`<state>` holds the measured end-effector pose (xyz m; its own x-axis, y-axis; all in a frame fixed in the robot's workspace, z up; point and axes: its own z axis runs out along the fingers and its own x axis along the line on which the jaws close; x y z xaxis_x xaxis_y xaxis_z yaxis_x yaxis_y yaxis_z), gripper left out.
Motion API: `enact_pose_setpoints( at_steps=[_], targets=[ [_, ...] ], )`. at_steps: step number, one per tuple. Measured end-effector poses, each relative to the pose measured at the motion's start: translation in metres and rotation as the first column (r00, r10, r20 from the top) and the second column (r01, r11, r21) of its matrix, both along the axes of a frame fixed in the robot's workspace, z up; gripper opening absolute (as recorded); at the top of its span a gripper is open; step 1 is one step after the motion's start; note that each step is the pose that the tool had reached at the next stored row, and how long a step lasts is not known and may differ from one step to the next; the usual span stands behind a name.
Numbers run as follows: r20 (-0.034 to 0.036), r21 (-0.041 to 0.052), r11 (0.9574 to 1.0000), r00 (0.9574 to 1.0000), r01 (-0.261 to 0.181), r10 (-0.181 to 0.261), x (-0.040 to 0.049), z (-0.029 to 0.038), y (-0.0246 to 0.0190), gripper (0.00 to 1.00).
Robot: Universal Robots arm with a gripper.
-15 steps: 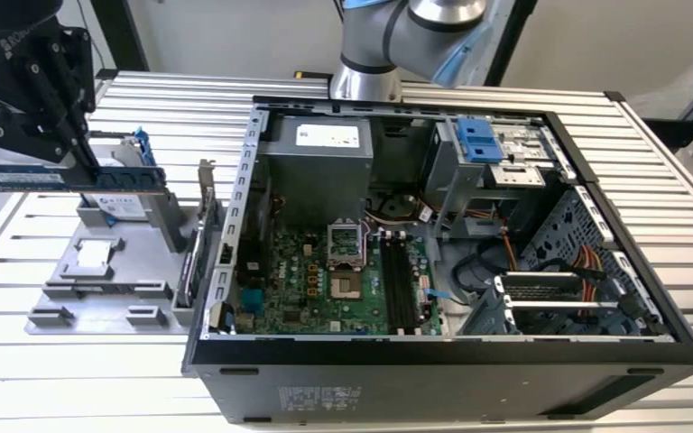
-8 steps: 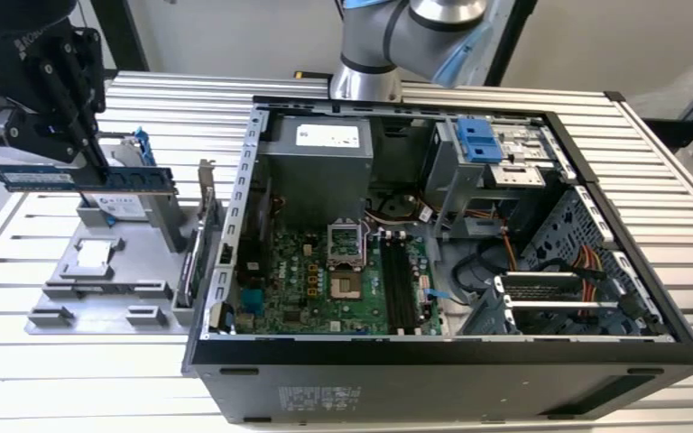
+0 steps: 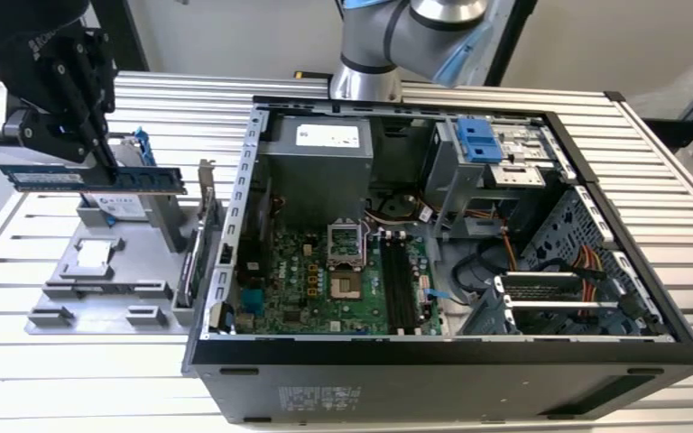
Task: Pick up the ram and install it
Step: 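Pick up the ram and move it above insertion slot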
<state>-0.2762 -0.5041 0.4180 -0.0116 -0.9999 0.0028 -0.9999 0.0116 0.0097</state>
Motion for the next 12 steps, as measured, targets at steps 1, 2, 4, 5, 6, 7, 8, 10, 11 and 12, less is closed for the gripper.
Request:
enact_pose_setpoints(
  at_steps=[1,2,4,5,6,7,8,10,11,12],
  targets=[
    [0.0000,0.0000,1.0000,1.0000,0.000,0.000,0.0008,0.0000,0.0000,0.00],
    [0.0000,0.0000,1.0000,1.0000,0.000,0.000,0.0016,0.0000,0.0000,0.00],
    [0.0000,0.0000,1.0000,1.0000,0.000,0.000,0.0032,0.0000,0.0000,0.00],
    [0.0000,0.0000,1.0000,1.0000,0.000,0.000,0.0039,0.0000,0.0000,0.00],
    [0.0000,0.0001,1.0000,1.0000,0.000,0.000,0.0046,0.0000,0.0000,0.00],
    [0.0000,0.0000,1.0000,1.0000,0.000,0.000,0.0054,0.0000,0.0000,0.00],
    [-0.0001,-0.0001,1.0000,1.0000,0.000,0.000,0.0061,0.0000,0.0000,0.00],
    [0.0000,0.0000,1.0000,1.0000,0.000,0.000,0.0075,0.0000,0.0000,0.00],
    [0.0000,0.0001,1.0000,1.0000,0.000,0.000,0.0083,0.0000,0.0000,0.00],
    [0.0000,0.0000,1.0000,1.0000,0.000,0.000,0.0090,0.0000,0.0000,0.00]
  ],
)
